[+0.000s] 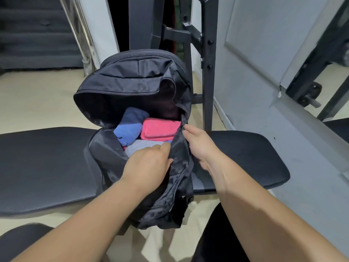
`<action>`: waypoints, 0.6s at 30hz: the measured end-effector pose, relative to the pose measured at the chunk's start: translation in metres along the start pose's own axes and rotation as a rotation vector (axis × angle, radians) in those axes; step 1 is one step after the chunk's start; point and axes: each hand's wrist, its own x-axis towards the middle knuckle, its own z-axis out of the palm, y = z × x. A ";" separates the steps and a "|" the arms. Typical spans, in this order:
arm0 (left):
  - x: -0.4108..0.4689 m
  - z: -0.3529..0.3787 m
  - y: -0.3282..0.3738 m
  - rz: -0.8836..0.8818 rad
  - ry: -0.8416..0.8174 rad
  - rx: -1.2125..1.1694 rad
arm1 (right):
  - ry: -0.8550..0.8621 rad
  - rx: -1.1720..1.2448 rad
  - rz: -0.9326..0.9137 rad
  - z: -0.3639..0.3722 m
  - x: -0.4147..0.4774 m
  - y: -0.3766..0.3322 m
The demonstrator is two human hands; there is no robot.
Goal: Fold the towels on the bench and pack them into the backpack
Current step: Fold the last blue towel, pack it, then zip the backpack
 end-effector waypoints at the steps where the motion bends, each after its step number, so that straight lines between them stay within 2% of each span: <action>1: -0.002 0.000 -0.004 -0.016 0.002 -0.018 | -0.032 -0.010 -0.008 0.006 0.000 0.001; 7: -0.023 -0.010 -0.038 -0.167 0.031 -0.037 | -0.104 0.168 0.025 0.041 -0.006 -0.019; 10: -0.030 -0.014 -0.046 -0.157 0.073 -0.057 | -0.030 0.268 0.055 0.047 -0.002 -0.019; 13: -0.030 -0.018 -0.045 -0.155 0.044 -0.114 | 0.019 0.239 0.084 0.048 -0.002 -0.021; 18: -0.027 -0.020 -0.042 -0.191 0.010 -0.180 | -0.061 0.246 0.150 0.035 -0.002 -0.022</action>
